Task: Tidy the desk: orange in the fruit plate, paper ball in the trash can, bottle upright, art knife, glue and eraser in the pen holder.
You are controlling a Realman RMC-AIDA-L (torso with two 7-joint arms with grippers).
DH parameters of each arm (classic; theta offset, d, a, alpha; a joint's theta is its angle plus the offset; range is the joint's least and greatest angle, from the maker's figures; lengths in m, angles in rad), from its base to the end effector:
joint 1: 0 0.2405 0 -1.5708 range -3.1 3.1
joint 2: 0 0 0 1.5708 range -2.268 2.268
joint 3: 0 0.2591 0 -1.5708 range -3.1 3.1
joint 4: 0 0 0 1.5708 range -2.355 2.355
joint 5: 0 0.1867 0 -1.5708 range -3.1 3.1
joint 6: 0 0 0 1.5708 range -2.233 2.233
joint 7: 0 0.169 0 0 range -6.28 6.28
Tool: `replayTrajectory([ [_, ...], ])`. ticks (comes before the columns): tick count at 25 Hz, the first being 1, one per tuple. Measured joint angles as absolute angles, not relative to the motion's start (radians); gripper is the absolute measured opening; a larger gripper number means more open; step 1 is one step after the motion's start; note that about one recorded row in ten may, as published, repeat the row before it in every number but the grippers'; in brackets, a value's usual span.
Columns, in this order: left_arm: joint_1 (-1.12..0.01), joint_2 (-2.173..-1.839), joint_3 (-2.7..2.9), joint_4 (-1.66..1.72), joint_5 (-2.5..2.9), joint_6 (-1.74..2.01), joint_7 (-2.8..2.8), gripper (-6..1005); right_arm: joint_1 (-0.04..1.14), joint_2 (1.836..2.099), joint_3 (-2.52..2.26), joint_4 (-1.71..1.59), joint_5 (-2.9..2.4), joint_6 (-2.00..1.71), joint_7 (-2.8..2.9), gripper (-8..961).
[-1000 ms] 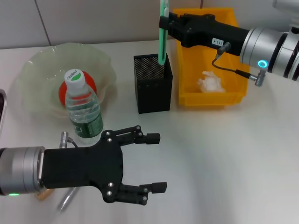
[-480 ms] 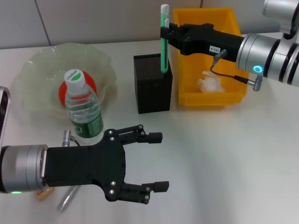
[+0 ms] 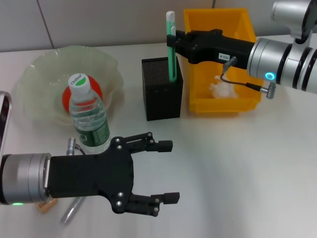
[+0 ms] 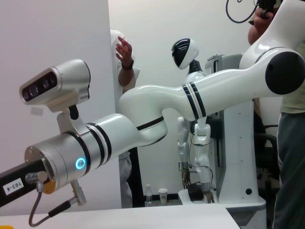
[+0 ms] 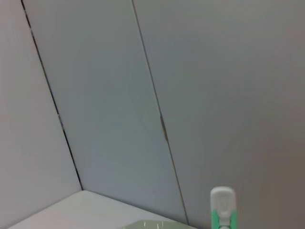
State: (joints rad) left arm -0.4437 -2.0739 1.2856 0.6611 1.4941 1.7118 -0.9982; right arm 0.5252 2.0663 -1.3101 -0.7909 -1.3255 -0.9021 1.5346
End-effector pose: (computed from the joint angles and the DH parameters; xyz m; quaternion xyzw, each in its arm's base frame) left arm -0.1788 0.2540 -0.0557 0.9377 -0.0314 0.3460 0.0038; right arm 0.1811 0.4000 -0.0265 -0.8731 0.2598 0.3056 0.2772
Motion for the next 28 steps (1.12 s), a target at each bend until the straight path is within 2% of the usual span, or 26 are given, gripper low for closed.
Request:
replayTrajectory([
  [3, -0.443, -2.074, 1.287, 0.661, 1.494, 1.712, -0.998, 863, 0.527, 2.066, -1.31, -0.79, -1.334, -0.904, 1.535, 209],
  [8, -0.443, -2.074, 1.287, 0.661, 1.494, 1.712, -0.998, 863, 0.526, 2.066, -1.309, -0.791, -1.339, -0.905, 1.535, 429],
  [19, -0.443, -2.074, 1.287, 0.661, 1.494, 1.712, -0.998, 863, 0.48, 2.073, -1.306, -0.859, -1.341, -0.958, 1.451, 586],
  [27, -0.442, -2.072, 1.278, 0.66, 1.494, 1.71, -0.999, 863, 0.409, 2.075, -1.268, -0.926, -1.339, -1.062, 1.382, 588],
  [28, -0.442, -2.071, 1.276, 0.66, 1.494, 1.71, -1.002, 863, 0.391, 2.072, -1.259, -0.933, -1.34, -1.08, 1.38, 616],
])
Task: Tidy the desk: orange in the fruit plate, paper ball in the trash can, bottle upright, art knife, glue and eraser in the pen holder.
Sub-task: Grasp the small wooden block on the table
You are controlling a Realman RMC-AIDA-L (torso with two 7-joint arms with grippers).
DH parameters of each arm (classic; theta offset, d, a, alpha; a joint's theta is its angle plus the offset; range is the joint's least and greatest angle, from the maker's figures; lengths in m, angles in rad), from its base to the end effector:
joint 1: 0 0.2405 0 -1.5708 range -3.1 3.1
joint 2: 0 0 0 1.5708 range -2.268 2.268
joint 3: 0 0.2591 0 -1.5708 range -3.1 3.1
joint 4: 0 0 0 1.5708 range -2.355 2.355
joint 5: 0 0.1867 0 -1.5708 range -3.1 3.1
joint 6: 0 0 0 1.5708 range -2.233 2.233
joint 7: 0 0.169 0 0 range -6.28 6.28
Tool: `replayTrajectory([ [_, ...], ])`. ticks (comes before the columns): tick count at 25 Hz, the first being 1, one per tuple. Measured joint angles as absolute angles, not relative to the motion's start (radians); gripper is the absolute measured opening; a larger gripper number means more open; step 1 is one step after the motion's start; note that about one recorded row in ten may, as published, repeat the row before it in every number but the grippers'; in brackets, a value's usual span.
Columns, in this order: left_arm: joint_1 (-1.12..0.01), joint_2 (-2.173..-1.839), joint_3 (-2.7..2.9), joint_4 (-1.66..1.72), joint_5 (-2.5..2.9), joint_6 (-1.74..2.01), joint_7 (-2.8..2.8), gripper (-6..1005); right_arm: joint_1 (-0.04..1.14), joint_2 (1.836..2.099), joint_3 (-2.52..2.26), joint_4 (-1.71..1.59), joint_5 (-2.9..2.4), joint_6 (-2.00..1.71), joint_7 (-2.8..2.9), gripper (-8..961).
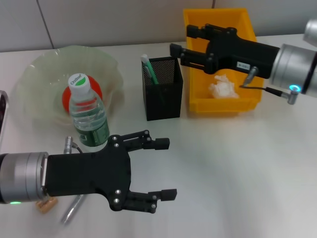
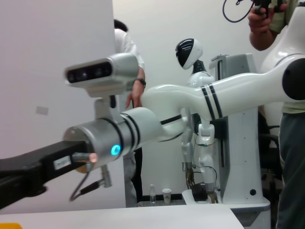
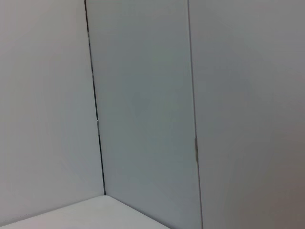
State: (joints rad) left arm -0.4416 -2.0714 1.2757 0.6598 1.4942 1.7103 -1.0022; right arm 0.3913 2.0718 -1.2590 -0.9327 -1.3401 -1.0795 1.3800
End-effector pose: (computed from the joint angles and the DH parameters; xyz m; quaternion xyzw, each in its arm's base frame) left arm -0.1804 0.2555 -0.0539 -0.9378 0.0270 -0.3462 0.0013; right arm 0.1852 0.3658 -0.0051 -0.8910 0.1608 0.3197 0.2794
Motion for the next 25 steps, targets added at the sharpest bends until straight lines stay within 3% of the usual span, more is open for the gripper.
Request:
replayTrajectory([
  [5, -0.437, -2.069, 1.261, 0.66, 1.494, 1.71, -1.009, 863, 0.353, 2.068, -1.244, -0.961, -1.374, -1.111, 1.376, 756],
  [25, -0.428, -2.057, 1.221, 0.699, 1.502, 1.692, -1.139, 863, 0.223, 2.08, -1.23, -1.074, -1.684, -1.353, 1.374, 780],
])
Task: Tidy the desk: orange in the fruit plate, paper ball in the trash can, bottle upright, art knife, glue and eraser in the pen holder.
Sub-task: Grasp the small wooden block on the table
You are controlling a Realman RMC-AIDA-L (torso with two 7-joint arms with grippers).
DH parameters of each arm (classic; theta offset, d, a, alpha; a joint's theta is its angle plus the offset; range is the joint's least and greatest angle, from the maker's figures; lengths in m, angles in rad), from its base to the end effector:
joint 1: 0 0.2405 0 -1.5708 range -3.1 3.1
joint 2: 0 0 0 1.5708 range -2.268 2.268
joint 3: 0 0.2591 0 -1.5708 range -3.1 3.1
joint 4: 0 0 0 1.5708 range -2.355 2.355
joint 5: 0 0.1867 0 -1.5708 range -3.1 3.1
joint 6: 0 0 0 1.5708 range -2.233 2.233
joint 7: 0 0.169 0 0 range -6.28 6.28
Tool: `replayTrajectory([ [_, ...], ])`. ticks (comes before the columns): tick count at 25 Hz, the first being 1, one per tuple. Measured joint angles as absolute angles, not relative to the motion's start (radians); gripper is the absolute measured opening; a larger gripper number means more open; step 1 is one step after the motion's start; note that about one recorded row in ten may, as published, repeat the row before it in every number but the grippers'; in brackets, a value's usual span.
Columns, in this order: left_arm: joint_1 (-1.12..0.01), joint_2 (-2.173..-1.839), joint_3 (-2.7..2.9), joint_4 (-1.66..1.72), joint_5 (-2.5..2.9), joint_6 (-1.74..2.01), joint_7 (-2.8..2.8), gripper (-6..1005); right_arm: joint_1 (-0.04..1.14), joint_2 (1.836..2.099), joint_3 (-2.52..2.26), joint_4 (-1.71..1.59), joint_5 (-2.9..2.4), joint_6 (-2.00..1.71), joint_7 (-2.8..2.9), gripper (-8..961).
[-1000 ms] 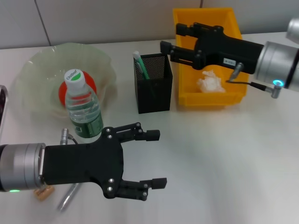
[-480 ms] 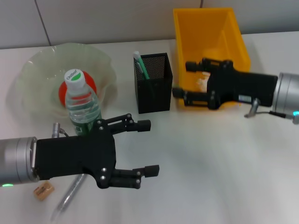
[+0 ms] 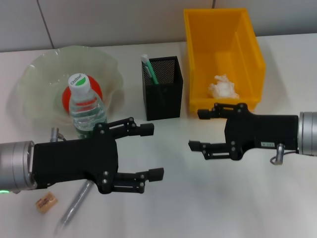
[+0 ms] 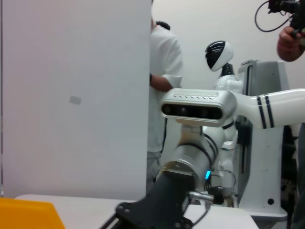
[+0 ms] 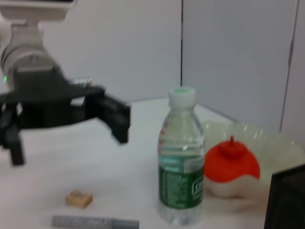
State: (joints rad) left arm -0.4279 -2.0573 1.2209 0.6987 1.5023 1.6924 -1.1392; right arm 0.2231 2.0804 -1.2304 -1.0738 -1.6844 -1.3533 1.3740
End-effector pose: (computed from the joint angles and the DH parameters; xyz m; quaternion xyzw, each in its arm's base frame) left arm -0.1859 0.2673 -0.0406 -0.9393 -0.0311 -0.3413 0.0176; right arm 0.2302 0.2893 -0.0262 -0.9574 0.1071 0.1993 0.1796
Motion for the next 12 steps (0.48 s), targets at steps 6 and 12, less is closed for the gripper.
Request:
replayTrajectory([
  [6, -0.408, -2.056, 1.218, 0.78, 1.544, 1.657, -1.208, 863, 0.194, 2.085, -1.233, -1.065, -1.693, -1.392, 1.298, 785],
  [12, -0.41, -2.059, 1.204, 0.842, 1.628, 1.617, -1.28, 863, 0.183, 2.088, -1.233, -1.054, -1.689, -1.423, 1.273, 785],
])
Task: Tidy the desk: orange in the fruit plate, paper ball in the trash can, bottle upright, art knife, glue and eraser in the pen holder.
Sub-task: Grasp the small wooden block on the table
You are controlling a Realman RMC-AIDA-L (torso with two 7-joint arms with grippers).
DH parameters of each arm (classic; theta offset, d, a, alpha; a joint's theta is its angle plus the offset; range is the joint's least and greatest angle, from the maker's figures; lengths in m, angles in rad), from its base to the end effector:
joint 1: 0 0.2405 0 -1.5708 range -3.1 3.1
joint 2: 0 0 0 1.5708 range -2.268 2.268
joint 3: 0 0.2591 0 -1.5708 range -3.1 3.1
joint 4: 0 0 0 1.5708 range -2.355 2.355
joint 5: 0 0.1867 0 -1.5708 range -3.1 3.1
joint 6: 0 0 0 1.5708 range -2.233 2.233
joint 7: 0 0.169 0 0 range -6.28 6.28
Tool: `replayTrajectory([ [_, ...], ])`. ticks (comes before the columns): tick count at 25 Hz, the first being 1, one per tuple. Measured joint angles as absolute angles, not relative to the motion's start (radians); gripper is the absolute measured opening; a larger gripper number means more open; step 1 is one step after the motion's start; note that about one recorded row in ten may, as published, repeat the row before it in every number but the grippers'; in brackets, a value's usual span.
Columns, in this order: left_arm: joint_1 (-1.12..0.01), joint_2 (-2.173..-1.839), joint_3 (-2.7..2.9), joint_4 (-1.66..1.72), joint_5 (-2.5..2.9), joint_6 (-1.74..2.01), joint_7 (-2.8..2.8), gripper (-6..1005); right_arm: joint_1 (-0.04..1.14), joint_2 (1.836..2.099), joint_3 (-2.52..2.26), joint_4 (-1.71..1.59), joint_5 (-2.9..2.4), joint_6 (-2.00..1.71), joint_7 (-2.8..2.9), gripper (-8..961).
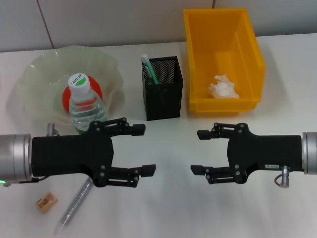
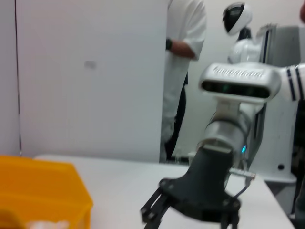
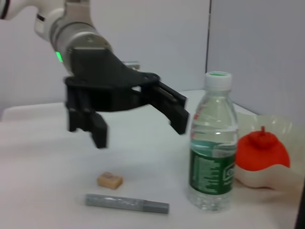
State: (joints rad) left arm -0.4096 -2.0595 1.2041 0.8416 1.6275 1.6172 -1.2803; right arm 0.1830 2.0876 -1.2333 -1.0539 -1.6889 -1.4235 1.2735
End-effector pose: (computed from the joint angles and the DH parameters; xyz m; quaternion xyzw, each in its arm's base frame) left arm -0.1927 0.2788 -0.0392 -0.9605 -0.0511 -0.2717 0.0330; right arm 0.2375 0.2670 -0.0337 -0.9641 0.0792 0.2003 0.1552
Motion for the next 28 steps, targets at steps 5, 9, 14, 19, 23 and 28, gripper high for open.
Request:
replayTrajectory([
  [5, -0.399, -2.061, 1.141, 0.932, 1.728, 1.611, -1.356, 863, 0.188, 2.088, -1.235, -1.051, -1.688, -1.437, 1.271, 785],
  [9, -0.389, -2.062, 1.084, 0.991, 1.807, 1.611, -1.405, 863, 0.193, 2.088, -1.242, -1.045, -1.688, -1.435, 1.269, 785],
  [14, -0.385, -2.062, 1.052, 1.049, 1.92, 1.61, -1.481, 863, 0.194, 2.088, -1.247, -1.036, -1.687, -1.429, 1.269, 785],
  [19, -0.381, -2.063, 1.044, 1.093, 2.001, 1.602, -1.537, 863, 0.196, 2.088, -1.247, -1.026, -1.686, -1.427, 1.269, 785],
  [23, -0.377, -2.065, 1.041, 1.144, 2.042, 1.589, -1.58, 863, 0.205, 2.088, -1.247, -1.003, -1.684, -1.417, 1.26, 785],
  [28, -0.381, -2.066, 1.048, 1.214, 2.125, 1.57, -1.677, 863, 0.218, 2.088, -1.247, -0.969, -1.673, -1.404, 1.241, 785],
])
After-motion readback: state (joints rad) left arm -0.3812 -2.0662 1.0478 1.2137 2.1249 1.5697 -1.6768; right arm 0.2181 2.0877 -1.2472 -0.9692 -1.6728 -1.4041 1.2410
